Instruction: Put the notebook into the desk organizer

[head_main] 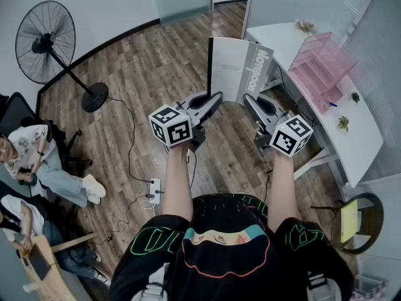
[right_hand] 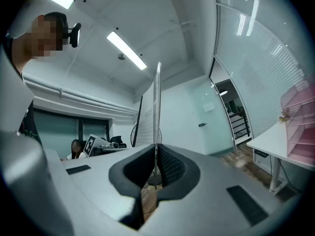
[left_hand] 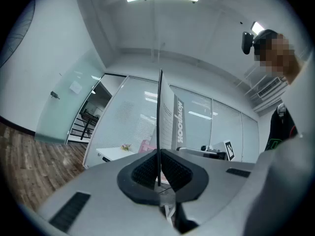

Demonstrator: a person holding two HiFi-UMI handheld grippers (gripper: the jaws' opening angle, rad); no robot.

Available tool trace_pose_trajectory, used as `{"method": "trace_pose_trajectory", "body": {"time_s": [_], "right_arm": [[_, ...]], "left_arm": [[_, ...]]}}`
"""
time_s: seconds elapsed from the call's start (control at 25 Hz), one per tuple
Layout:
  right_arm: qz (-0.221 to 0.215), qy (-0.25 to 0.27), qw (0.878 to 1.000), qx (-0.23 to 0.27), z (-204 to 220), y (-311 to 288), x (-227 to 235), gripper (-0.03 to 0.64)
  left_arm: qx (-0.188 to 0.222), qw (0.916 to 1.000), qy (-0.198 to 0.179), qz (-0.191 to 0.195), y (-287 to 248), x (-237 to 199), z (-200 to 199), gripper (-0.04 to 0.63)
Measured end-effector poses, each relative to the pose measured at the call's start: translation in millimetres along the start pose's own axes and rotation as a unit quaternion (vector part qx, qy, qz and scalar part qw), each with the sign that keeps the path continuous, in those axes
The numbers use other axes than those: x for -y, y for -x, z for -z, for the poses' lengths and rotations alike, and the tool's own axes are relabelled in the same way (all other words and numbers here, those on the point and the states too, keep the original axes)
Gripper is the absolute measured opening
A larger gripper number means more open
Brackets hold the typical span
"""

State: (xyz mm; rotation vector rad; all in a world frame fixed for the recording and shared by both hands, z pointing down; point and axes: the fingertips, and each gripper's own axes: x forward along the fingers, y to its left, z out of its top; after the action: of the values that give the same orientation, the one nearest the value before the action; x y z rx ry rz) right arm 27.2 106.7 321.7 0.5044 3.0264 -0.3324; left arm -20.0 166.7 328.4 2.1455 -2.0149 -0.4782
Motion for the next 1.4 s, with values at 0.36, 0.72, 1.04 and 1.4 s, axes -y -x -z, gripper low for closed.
{"method": "trace_pose_trajectory", "body": {"time_s": [0.36,0.72,1.04,1.4], "right_arm": [[0.024,-0.009,1.000,-0.003,3,11,11,0.015],[0.027,-0.012,1.000,-0.002,7,25,24,0.015],[0.029,-0.018,0.999,-0.005,13,46,27,0.015],[0.008,-0.010,1.000,-0.001,7,36,31,0.015]], "left_arm": [[-0.001,0.9999,0.013,0.000,-11,5,10,0.006],[-0.008,0.9998,0.016,-0.013,-26,11,19,0.006],[-0.013,0.9996,0.015,-0.022,-31,27,34,0.008],[-0.001,0.9994,0.003,-0.033,-33,21,25,0.008]]}}
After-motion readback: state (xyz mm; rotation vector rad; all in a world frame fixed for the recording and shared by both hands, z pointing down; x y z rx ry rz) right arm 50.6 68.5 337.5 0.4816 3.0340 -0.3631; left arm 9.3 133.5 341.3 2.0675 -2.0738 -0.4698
